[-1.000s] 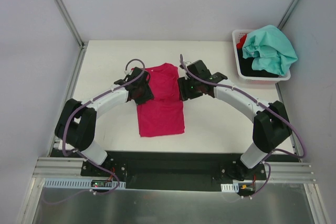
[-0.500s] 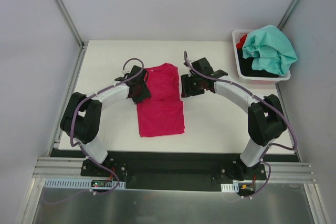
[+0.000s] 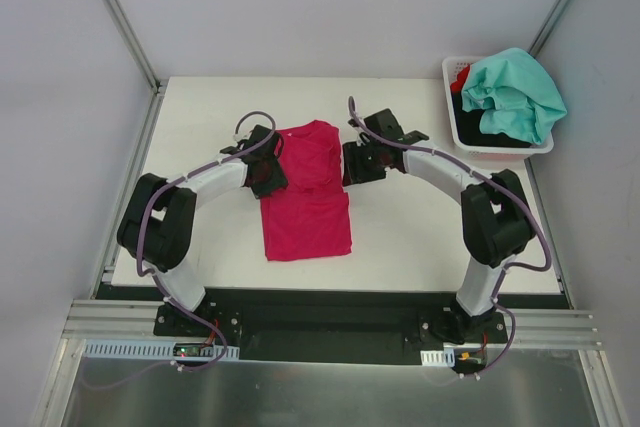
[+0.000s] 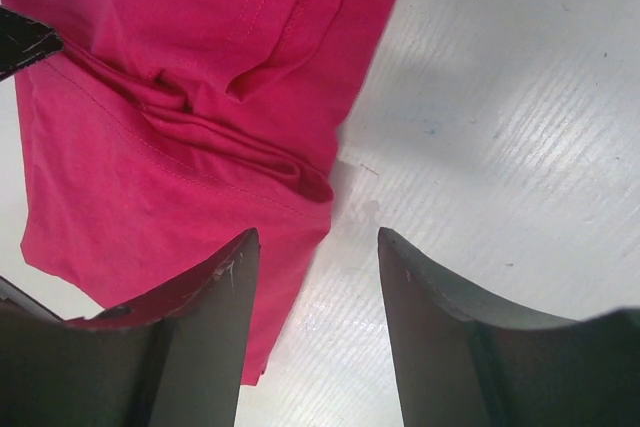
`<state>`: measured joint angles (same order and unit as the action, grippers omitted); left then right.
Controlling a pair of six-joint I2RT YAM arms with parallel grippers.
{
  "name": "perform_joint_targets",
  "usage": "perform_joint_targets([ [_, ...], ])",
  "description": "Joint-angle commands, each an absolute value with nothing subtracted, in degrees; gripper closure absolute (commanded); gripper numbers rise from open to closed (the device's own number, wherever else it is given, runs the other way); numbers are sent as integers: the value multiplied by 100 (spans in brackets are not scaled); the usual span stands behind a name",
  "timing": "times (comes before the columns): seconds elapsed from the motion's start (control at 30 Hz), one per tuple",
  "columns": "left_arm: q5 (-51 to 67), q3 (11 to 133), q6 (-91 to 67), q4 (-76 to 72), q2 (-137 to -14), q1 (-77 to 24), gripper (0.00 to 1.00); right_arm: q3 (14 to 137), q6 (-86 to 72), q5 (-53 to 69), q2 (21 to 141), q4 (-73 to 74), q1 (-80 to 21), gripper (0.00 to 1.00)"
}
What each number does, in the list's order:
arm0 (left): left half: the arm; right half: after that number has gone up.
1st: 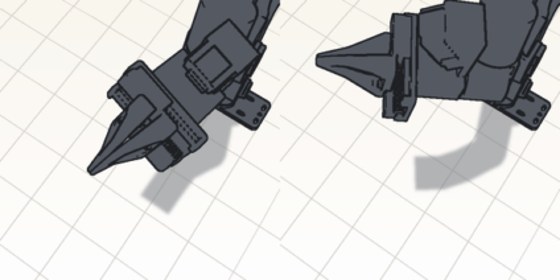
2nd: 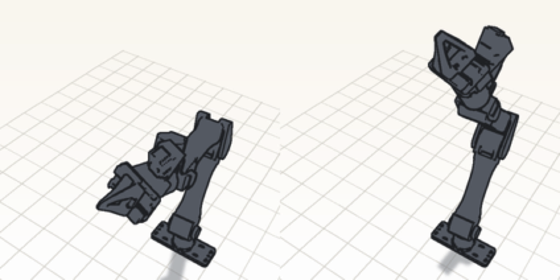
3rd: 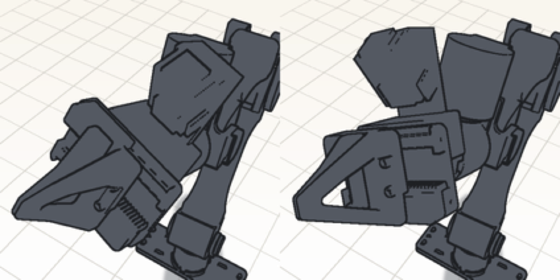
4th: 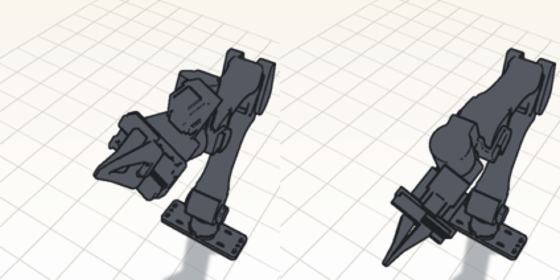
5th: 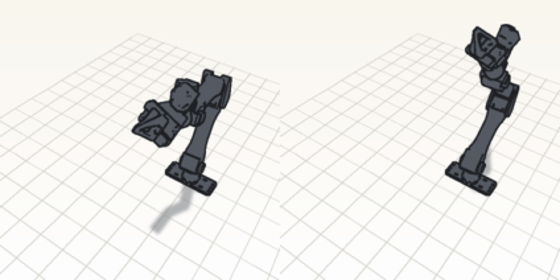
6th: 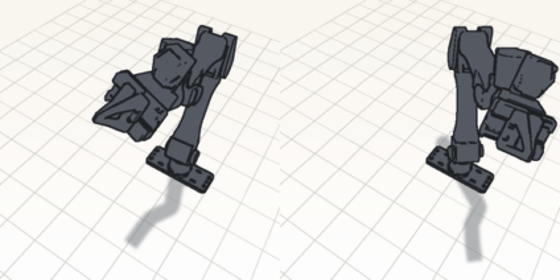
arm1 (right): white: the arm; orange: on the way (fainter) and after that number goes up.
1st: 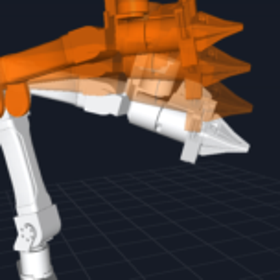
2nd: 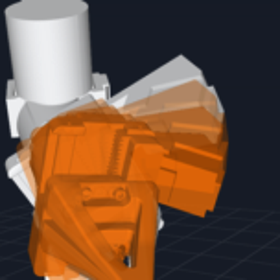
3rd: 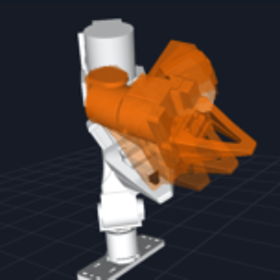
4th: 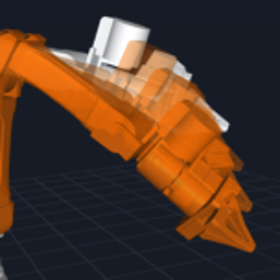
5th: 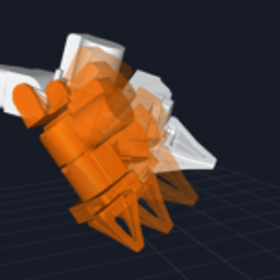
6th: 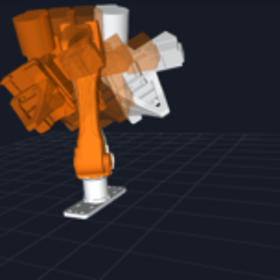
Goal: Fold and stack the t-shirts
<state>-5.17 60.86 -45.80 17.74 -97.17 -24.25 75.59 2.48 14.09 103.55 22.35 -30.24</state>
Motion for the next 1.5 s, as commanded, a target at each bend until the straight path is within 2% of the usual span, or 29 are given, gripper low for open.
perform_joint_targets([
  [0.0,-677,6126,-4526,1775,-9738,-2355,56,7735,281,1582,10485,2109,-3041,46],
  [0.87,-686,5985,-4711,1775,-9984,-2347,60,7603,114,1731,10767,1942,-3032,47],
  [1.0,-747,5950,-4720,1775,-9976,-2347,72,7629,97,1723,10802,1951,-3050,47],
  [1.03,-747,5950,-4711,1775,-9984,-2347,83,7638,88,1723,10828,1960,-3041,47],
  [1.13,-765,5959,-4702,1784,-9941,-2347,100,7629,88,1749,10863,1951,-3050,47],
  [1.47,-773,6047,-4658,1854,-9888,-2338,100,7629,18,2021,11021,1828,-3094,47],
])
